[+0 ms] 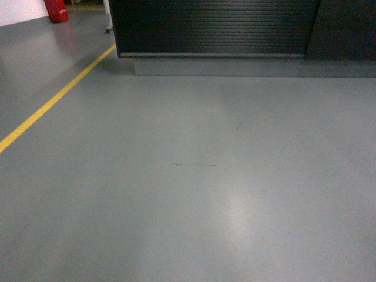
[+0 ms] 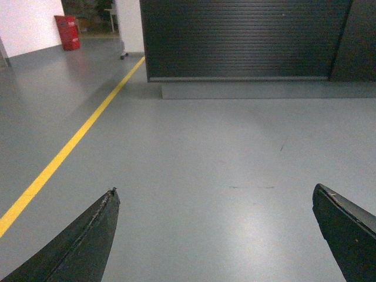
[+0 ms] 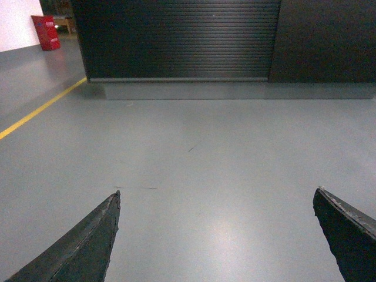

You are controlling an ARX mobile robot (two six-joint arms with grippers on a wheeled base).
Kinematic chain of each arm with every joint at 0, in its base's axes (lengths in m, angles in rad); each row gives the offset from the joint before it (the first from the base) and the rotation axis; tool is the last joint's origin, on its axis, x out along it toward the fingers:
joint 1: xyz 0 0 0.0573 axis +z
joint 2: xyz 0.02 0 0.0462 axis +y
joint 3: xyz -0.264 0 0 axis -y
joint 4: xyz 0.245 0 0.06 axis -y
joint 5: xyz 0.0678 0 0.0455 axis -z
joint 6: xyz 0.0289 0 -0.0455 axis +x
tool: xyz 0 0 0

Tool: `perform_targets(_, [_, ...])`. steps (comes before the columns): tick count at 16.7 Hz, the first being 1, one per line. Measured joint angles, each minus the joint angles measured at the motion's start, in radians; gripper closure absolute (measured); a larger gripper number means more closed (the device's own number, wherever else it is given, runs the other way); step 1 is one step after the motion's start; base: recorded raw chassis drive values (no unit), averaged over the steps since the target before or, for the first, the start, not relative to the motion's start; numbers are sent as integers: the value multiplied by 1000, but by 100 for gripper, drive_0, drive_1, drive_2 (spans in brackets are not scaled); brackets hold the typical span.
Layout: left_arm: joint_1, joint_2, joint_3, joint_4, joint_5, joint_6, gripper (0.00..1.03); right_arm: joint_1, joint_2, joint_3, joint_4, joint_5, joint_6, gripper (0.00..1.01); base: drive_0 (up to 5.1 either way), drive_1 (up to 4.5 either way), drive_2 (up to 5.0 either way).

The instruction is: Place dark red mango on scale at checkout

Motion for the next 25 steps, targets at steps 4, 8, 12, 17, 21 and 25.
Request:
perform_targets(4, [0, 0, 0, 0, 0, 0, 5, 0, 0, 0, 0, 0, 0, 3, 0, 0, 0])
perform_targets(8, [0, 0, 0, 0, 0, 0, 5, 0, 0, 0, 0, 0, 0, 3, 1, 76, -75])
perform_targets(12, [0, 0, 0, 0, 0, 0, 5, 0, 0, 0, 0, 0, 0, 3, 3, 427, -421])
perform_targets(17, [0, 0, 0, 0, 0, 0, 5, 0, 0, 0, 1, 0, 0, 3, 3, 428, -421])
perform_targets(21, [0, 0, 0, -3, -1, 0, 5, 0, 0, 0, 0, 0, 0, 3, 5, 428, -419])
perform_targets(25, [0, 0, 0, -1, 0, 0, 5, 0, 0, 0, -1, 0, 0, 3, -1, 421, -424])
